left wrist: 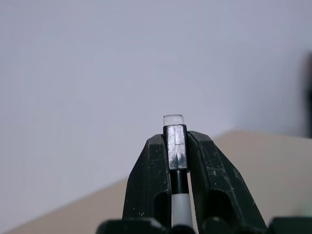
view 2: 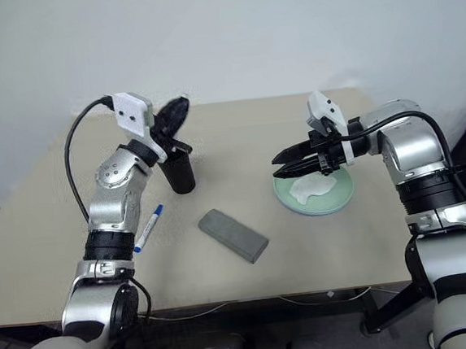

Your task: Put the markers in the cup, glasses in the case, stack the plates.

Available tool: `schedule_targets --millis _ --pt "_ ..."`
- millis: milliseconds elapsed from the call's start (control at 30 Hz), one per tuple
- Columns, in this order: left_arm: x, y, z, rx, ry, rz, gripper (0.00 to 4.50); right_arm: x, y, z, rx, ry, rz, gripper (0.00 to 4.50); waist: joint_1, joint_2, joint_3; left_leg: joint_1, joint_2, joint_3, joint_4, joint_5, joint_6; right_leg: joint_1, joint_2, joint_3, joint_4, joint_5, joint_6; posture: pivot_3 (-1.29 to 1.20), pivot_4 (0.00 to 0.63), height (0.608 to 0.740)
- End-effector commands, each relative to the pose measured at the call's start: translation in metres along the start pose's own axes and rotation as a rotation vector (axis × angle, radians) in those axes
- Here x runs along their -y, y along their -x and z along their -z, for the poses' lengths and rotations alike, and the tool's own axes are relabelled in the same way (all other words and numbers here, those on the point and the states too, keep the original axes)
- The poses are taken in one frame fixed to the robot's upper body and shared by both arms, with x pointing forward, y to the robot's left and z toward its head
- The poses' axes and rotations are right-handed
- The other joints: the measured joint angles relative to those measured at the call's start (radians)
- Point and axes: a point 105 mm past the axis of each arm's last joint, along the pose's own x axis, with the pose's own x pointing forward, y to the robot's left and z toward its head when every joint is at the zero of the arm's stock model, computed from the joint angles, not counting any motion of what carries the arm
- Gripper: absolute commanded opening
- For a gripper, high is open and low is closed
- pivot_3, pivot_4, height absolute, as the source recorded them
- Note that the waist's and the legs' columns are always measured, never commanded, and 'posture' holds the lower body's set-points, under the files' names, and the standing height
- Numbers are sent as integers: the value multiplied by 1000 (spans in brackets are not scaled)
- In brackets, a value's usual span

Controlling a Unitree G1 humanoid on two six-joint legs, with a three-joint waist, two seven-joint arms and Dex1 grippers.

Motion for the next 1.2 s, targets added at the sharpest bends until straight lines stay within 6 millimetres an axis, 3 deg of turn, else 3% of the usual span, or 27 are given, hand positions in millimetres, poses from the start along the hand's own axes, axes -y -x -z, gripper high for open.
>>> schedule_targets --millis 33,500,767,800,1000,1200 --pt "-19 -7 -12 85 -72 -112 124 1 4 -17 29 55 13 1525 0 0 0 0 0 0 0 0 0 0 0 0 0 0 0 0 0 737" --pt "-27 4 31 -5 -113 -141 124 1 5 -20 43 46 22 1525 0 -2 0 0 -1 0 1 0 0 0 0 -1 0 0 1 0 0 737" --pt "-26 8 41 -36 -118 -146 124 2 5 -22 47 44 25 1525 0 -2 0 0 -1 -1 1 0 0 0 0 -2 1 0 1 0 0 737" --pt "-27 9 41 -37 -118 -148 861 2 5 -22 48 44 26 1525 0 -2 0 0 -1 -1 1 0 0 0 0 -2 1 0 1 0 0 737" --pt "-31 13 41 -52 -113 -119 2827 1 6 -22 46 43 23 1525 0 -2 0 0 -1 -1 1 0 0 0 0 -2 1 0 1 0 0 737" --pt "-47 30 14 -68 -134 -28 2827 0 5 -20 45 35 18 1525 -9 -2 0 0 -1 -1 0 0 0 -1 1 -1 1 0 1 0 0 737"
